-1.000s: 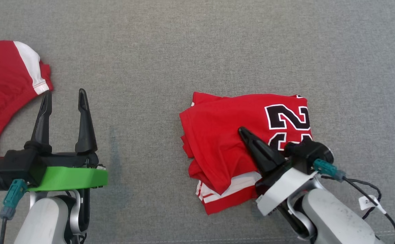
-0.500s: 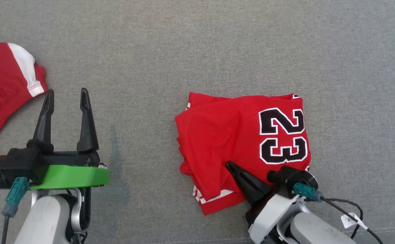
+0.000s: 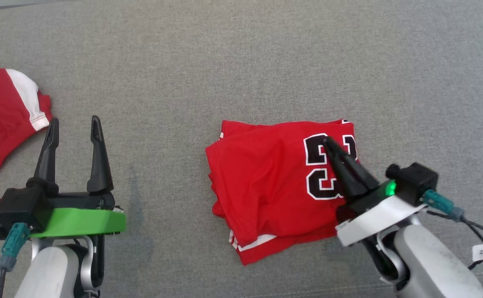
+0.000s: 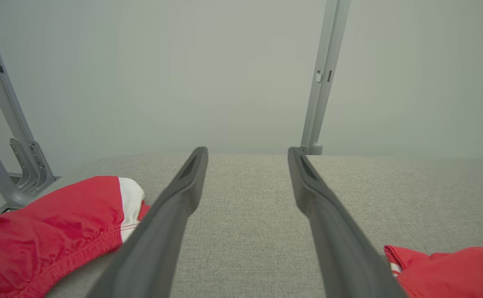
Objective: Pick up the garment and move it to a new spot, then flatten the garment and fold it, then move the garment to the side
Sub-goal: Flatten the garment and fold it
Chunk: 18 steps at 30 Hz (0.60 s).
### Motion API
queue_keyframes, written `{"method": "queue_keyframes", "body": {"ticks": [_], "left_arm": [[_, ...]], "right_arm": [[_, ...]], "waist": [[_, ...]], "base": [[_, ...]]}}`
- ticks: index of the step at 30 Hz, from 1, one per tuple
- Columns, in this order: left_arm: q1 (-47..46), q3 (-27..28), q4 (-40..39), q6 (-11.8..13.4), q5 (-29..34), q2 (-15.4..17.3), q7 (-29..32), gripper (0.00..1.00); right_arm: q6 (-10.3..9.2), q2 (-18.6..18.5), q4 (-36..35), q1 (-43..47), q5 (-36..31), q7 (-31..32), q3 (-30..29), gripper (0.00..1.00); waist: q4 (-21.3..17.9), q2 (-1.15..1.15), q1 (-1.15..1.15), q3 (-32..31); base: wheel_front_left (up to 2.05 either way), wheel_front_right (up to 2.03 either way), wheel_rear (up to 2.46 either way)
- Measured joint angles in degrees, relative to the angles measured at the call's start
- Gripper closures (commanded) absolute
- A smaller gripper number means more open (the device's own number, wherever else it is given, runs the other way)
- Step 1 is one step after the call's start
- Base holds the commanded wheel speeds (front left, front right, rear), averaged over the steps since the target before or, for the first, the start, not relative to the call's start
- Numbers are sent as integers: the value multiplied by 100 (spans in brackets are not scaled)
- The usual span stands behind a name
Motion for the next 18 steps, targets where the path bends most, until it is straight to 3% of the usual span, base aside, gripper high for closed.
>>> {"method": "queue_keyframes", "body": {"ticks": [9,18], "left_arm": [[212,24,-67,-34,-48,46,-5,0],[435,189,-158,-109,-122,202,-8,0]], "right_arm": [[0,-49,-235,250,-467,0,-1895,0],[0,-138,-167,567,-632,136,-2620,0]], "waist": [[-66,0,0,-279],[-78,0,0,-607]], "base": [[0,0,0],[0,0,0]]}}
